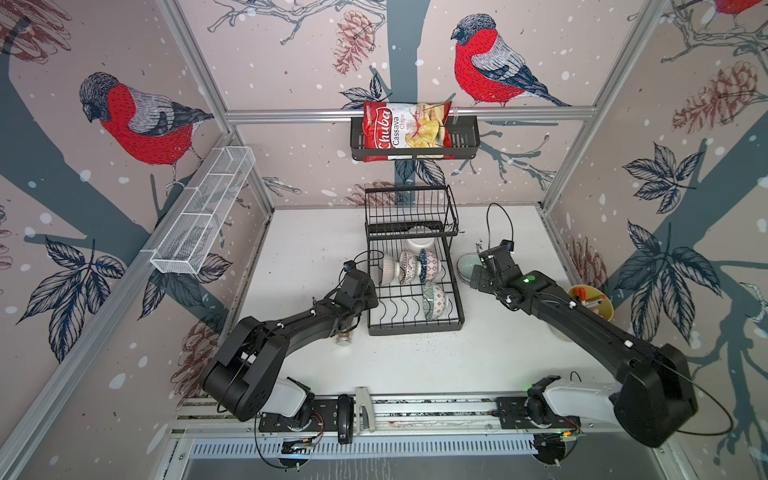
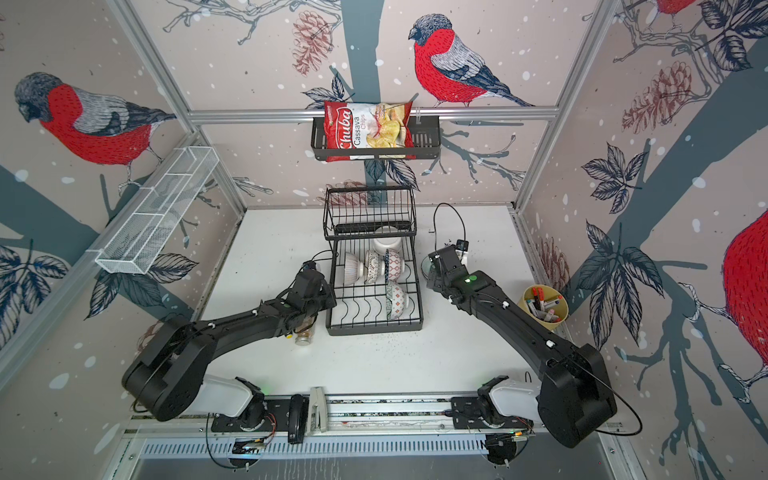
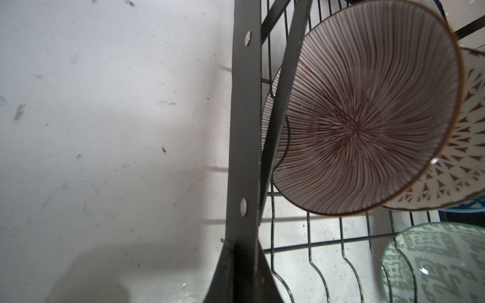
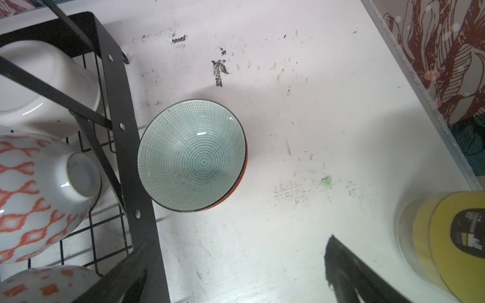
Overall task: Load the bowls into the dish rack
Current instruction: 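Lower the right gripper onto the top small green bowl rim and close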
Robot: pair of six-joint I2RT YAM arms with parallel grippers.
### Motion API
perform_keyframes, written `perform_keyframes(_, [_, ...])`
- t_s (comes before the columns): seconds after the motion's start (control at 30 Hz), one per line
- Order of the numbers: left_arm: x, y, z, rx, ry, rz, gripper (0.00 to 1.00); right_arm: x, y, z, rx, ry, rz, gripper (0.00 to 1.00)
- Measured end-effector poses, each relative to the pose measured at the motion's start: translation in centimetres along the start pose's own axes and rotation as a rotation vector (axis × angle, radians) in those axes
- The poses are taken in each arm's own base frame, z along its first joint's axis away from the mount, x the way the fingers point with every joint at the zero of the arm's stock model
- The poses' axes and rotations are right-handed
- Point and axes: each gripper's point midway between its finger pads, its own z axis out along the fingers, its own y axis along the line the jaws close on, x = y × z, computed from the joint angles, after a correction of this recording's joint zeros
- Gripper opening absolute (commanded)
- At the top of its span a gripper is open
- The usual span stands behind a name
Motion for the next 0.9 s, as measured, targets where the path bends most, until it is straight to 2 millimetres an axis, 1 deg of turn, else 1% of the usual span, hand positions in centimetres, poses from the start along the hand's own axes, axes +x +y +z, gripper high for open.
perform_keyframes(0.07, [0.0, 0.0, 0.0, 0.000, 0.000, 0.000, 0.00, -0.3, -0.4, 0.3, -0.002, 0.005, 0.023, 1.00])
perform_keyframes(0.17, [0.0, 0.0, 0.1, 0.002, -0.001, -0.001, 0.00, -0.6, -0.8, 0.7, -0.005, 0.012, 0.050, 0.98])
perform_keyframes(0.6, [-0.1, 0.0, 0.2, 0.005, -0.004, -0.005, 0.00, -1.3, -1.0, 3.0, -0.027, 0.069, 0.103, 0.88])
perform_keyframes(0.73, [-0.2, -0.2, 0.3, 0.013, -0.007, -0.007, 0.00, -1.4, -1.0, 3.8, -0.027, 0.090, 0.113, 0.81])
perform_keyframes(0.9, [-0.2, -0.3, 0.4, 0.021, -0.008, -0.009, 0.00, -1.2, -0.9, 5.1, -0.029, 0.115, 0.123, 0.70])
